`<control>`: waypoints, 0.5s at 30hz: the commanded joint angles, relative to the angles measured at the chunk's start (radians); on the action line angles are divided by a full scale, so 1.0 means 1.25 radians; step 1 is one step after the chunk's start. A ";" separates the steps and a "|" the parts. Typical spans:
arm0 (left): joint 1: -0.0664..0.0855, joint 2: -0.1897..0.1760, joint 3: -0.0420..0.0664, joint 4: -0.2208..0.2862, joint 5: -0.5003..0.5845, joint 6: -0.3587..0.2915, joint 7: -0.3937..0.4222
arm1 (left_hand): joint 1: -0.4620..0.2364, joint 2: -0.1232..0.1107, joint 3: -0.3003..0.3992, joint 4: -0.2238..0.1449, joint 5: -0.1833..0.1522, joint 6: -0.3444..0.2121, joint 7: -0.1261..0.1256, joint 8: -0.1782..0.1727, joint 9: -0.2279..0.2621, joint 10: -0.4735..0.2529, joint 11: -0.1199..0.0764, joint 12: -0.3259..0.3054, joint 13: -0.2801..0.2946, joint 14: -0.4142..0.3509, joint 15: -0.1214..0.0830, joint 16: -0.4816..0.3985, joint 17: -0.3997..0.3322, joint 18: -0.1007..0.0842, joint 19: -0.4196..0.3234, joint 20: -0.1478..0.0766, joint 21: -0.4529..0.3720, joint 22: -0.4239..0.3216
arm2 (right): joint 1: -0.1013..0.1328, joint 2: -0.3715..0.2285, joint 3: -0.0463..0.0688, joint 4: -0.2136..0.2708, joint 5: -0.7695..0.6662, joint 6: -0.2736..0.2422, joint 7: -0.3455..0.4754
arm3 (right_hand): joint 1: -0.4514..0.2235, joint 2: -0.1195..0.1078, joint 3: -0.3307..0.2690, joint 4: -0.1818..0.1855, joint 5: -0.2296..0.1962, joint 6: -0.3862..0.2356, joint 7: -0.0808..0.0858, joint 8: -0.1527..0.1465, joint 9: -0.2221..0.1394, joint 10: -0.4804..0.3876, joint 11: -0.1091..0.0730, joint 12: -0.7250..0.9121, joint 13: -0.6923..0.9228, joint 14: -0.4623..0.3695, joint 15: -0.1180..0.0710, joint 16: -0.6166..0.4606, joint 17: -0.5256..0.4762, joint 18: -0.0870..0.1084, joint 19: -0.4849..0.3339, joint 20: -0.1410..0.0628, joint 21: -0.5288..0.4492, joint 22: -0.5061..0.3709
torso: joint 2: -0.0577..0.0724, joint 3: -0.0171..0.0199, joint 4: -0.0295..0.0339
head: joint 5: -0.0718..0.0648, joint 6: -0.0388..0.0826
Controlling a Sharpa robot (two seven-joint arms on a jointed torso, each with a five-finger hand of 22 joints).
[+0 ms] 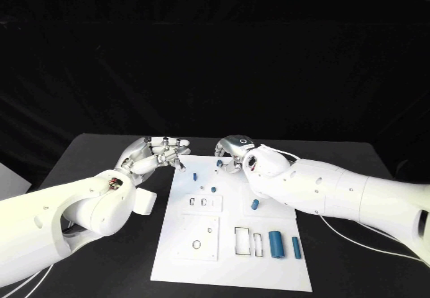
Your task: Assemble the parts on the task board
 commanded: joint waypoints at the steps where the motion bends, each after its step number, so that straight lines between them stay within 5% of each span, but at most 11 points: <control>1: 0.002 0.001 0.001 -0.003 0.001 0.016 0.004 | 0.008 -0.002 0.005 0.000 -0.002 0.007 0.001 0.003 0.001 0.003 0.000 0.000 0.001 -0.005 0.001 0.003 0.001 0.009 -0.005 0.000 0.004 0.001 | 0.000 -0.025 0.000 0.028 -0.004 -0.008 0.006 | 0.019 0.009 -0.052 0.005 0.010 -0.011 -0.003 -0.013 -0.004 -0.014 0.003 0.004 -0.004 -0.003 0.004 -0.012 -0.019 0.015 -0.008 0.001 -0.023 -0.022 | -0.001 0.0011 -0.0015 | 0.001 0.000; 3: 0.002 0.002 0.001 -0.007 0.002 0.017 0.005 | 0.008 -0.002 0.005 0.000 -0.002 0.007 0.001 0.003 0.001 0.003 0.000 0.000 0.001 -0.005 0.001 0.003 0.001 0.009 -0.005 0.000 0.004 0.001 | 0.000 -0.050 0.000 0.054 -0.004 -0.010 0.003 | 0.052 0.015 -0.117 0.015 0.009 -0.013 0.004 -0.027 -0.009 -0.014 0.002 0.005 -0.005 -0.004 0.002 -0.018 -0.033 0.017 -0.006 0.000 -0.038 -0.034 | -0.002 0.0014 -0.0023 | 0.001 0.001; 6: 0.002 0.002 0.001 -0.015 0.003 0.018 0.007 | 0.008 -0.002 0.005 0.000 -0.002 0.007 0.001 0.003 0.001 0.003 0.000 0.000 0.001 -0.005 0.001 0.003 0.001 0.009 -0.006 0.000 0.005 0.002 | 0.001 -0.101 0.003 0.104 -0.002 -0.020 -0.002 | 0.062 0.017 -0.135 0.022 0.003 -0.012 0.002 -0.030 -0.010 -0.006 0.000 0.007 -0.004 -0.004 0.001 -0.019 -0.037 0.017 -0.003 -0.001 -0.040 -0.033 | -0.003 0.0020 -0.0059 | 0.003 0.003; 9: 0.002 0.000 0.001 -0.021 0.003 0.018 0.009 | 0.008 -0.002 0.005 0.000 -0.002 0.007 0.001 0.003 0.001 0.003 0.000 0.000 0.001 -0.005 0.001 0.003 0.001 0.009 -0.006 0.000 0.005 0.002 | 0.004 -0.153 0.006 0.149 0.019 -0.046 -0.001 | 0.071 0.021 -0.141 0.033 0.001 -0.008 0.008 -0.034 -0.011 0.021 -0.006 0.016 0.001 -0.003 -0.004 -0.018 -0.038 0.014 0.005 -0.005 -0.033 -0.022 | -0.006 0.0022 -0.0123 | 0.002 0.005; 11: 0.002 -0.001 0.001 -0.025 0.004 0.018 0.010 | 0.008 -0.002 0.005 0.000 -0.002 0.007 0.001 0.003 0.001 0.003 0.000 0.000 0.001 -0.005 0.001 0.003 0.001 0.009 -0.006 0.000 0.005 0.002 | 0.008 -0.197 0.009 0.184 0.060 -0.073 0.004 | 0.067 0.016 -0.136 0.049 0.012 -0.001 0.026 -0.036 -0.012 0.064 -0.011 0.029 0.008 -0.001 -0.009 -0.012 -0.033 0.010 0.016 -0.010 -0.022 -0.007 | -0.007 0.0028 -0.0170 | 0.002 0.006; 15: 0.002 -0.002 0.001 -0.029 0.004 0.018 0.011 | 0.008 -0.002 0.006 -0.001 -0.002 0.007 0.001 0.003 0.001 0.004 -0.001 0.000 0.001 -0.005 0.001 0.004 0.000 0.009 -0.007 0.000 0.007 0.003 | 0.016 -0.255 0.015 0.222 0.145 -0.085 0.010 | 0.056 0.003 -0.123 0.072 0.013 0.008 0.024 -0.037 -0.011 0.125 -0.018 0.047 0.022 0.008 -0.013 0.010 -0.004 0.003 0.035 -0.013 0.007 0.029 | -0.010 0.0046 -0.0229 | 0.002 0.008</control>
